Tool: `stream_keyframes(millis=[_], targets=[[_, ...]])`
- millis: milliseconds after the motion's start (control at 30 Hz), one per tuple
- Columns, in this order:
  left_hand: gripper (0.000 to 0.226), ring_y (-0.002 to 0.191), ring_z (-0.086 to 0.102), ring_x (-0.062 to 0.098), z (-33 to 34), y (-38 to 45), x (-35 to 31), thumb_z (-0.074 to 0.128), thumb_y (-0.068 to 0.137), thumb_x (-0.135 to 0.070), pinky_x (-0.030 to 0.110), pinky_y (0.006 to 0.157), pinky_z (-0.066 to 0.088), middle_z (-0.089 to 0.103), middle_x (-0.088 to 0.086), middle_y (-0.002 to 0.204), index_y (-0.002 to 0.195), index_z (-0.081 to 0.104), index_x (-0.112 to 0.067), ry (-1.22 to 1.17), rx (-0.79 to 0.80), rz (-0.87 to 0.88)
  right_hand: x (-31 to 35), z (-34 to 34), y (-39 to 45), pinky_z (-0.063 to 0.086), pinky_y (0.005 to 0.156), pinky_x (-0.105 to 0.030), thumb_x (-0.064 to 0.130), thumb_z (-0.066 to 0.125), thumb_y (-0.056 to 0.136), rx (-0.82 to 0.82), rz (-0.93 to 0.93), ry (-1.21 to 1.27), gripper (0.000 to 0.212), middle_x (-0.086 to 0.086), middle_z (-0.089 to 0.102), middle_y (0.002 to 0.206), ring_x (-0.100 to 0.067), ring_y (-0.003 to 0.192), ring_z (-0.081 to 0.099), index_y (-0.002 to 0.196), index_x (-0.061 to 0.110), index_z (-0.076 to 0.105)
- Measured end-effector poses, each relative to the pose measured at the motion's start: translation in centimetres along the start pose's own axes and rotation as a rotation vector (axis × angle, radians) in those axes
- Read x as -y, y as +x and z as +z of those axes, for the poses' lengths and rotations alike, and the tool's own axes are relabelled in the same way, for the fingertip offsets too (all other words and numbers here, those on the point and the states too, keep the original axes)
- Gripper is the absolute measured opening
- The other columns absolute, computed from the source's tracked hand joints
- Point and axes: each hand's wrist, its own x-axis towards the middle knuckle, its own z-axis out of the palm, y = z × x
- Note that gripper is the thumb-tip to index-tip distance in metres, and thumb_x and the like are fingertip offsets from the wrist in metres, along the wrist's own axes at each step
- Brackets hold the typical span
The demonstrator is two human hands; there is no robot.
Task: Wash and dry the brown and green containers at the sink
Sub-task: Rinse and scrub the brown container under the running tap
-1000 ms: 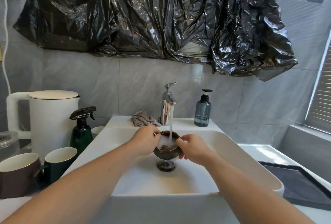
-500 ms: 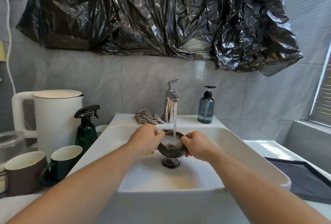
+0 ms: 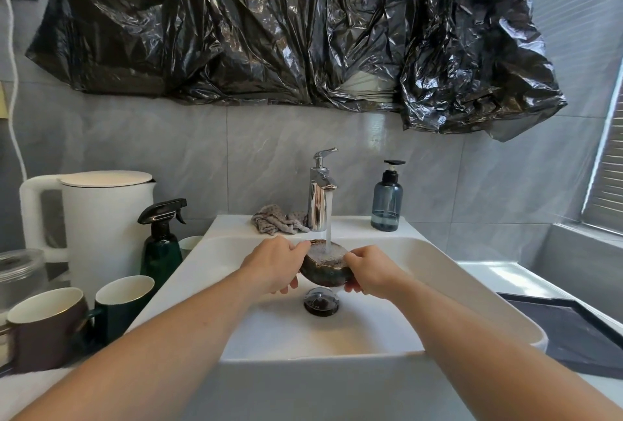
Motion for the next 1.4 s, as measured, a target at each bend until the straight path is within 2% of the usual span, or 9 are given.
stream_keyframes(millis=[100, 267, 467, 600, 800, 1133, 1267, 1400], targets=[[0.053, 0.049, 0.065, 0.018, 0.15, 0.08, 0.3, 0.034, 0.104, -0.045, 0.028, 0.051, 0.053, 0.076, 0.005, 0.065, 0.082, 0.07, -0.012, -0.013, 0.013, -0.002, -0.01, 0.11, 0.16, 0.04, 0.047, -0.021, 0.022, 0.04, 0.107, 0.022, 0.003, 0.017, 0.036, -0.011, 0.069, 0.068, -0.01, 0.043, 0.052, 0.099, 0.002, 0.07], [0.058, 0.052, 0.065, 0.021, 0.33, 0.1, 0.22, 0.033, 0.105, -0.04, 0.028, 0.05, 0.054, 0.073, 0.007, 0.062, 0.083, 0.07, -0.002, -0.022, 0.024, -0.035, -0.18, 0.04, 0.17, 0.042, 0.05, -0.024, 0.029, 0.041, 0.108, 0.015, -0.013, 0.034, 0.043, -0.008, 0.072, 0.067, -0.014, 0.05, 0.051, 0.1, 0.0, 0.072], [0.058, 0.044, 0.063, 0.015, 0.33, 0.15, 0.34, 0.035, 0.105, -0.04, 0.027, 0.048, 0.055, 0.07, 0.004, 0.056, 0.078, 0.069, -0.002, -0.045, 0.007, -0.057, 0.12, 0.02, -0.09, 0.044, 0.051, -0.023, 0.041, 0.045, 0.106, 0.015, -0.029, 0.07, 0.046, -0.008, 0.078, 0.076, -0.014, 0.057, 0.055, 0.097, 0.008, 0.076], [0.055, 0.047, 0.064, 0.016, 0.24, 0.07, 0.23, 0.035, 0.105, -0.04, 0.026, 0.047, 0.053, 0.072, 0.006, 0.06, 0.083, 0.069, -0.002, -0.069, 0.003, -0.069, 0.17, -0.04, -0.14, 0.043, 0.051, -0.021, 0.043, 0.046, 0.105, -0.018, -0.038, 0.079, 0.048, -0.008, 0.079, 0.076, -0.011, 0.056, 0.055, 0.096, 0.008, 0.077], [0.056, 0.049, 0.064, 0.016, 0.43, -0.24, -0.06, 0.035, 0.106, -0.041, 0.025, 0.047, 0.052, 0.074, 0.007, 0.064, 0.084, 0.07, -0.002, -0.034, 0.002, -0.071, 0.19, -0.11, -0.31, 0.039, 0.045, -0.014, 0.036, 0.046, 0.106, -0.036, -0.031, 0.057, 0.044, -0.005, 0.075, 0.071, -0.007, 0.052, 0.054, 0.098, 0.006, 0.077], [0.061, 0.039, 0.059, 0.011, 0.33, -0.28, 0.09, 0.036, 0.106, -0.041, 0.024, 0.047, 0.051, 0.073, 0.003, 0.06, 0.078, 0.072, -0.002, 0.016, -0.019, -0.045, 0.11, -0.04, -0.29, 0.039, 0.042, -0.013, 0.034, 0.044, 0.108, -0.03, -0.021, 0.026, 0.04, -0.01, 0.079, 0.082, -0.008, 0.053, 0.055, 0.103, 0.01, 0.075], [0.063, 0.032, 0.053, 0.007, 0.26, -0.29, 0.11, 0.036, 0.107, -0.043, 0.023, 0.047, 0.049, 0.068, -0.001, 0.052, 0.074, 0.071, -0.003, 0.041, -0.025, -0.033, 0.11, -0.14, -0.5, 0.039, 0.041, -0.011, 0.03, 0.046, 0.105, -0.02, -0.026, -0.005, 0.035, -0.006, 0.078, 0.077, -0.007, 0.054, 0.055, 0.094, 0.012, 0.074], [0.067, 0.035, 0.055, 0.012, 0.24, -0.13, 0.31, 0.038, 0.106, -0.046, 0.024, 0.051, 0.05, 0.069, 0.0, 0.051, 0.07, 0.073, -0.003, 0.042, -0.025, -0.014, 0.08, -0.14, -0.6, 0.039, 0.042, -0.011, 0.025, 0.047, 0.104, -0.006, -0.034, -0.032, 0.032, -0.006, 0.077, 0.076, -0.009, 0.055, 0.055, 0.086, 0.014, 0.07]])
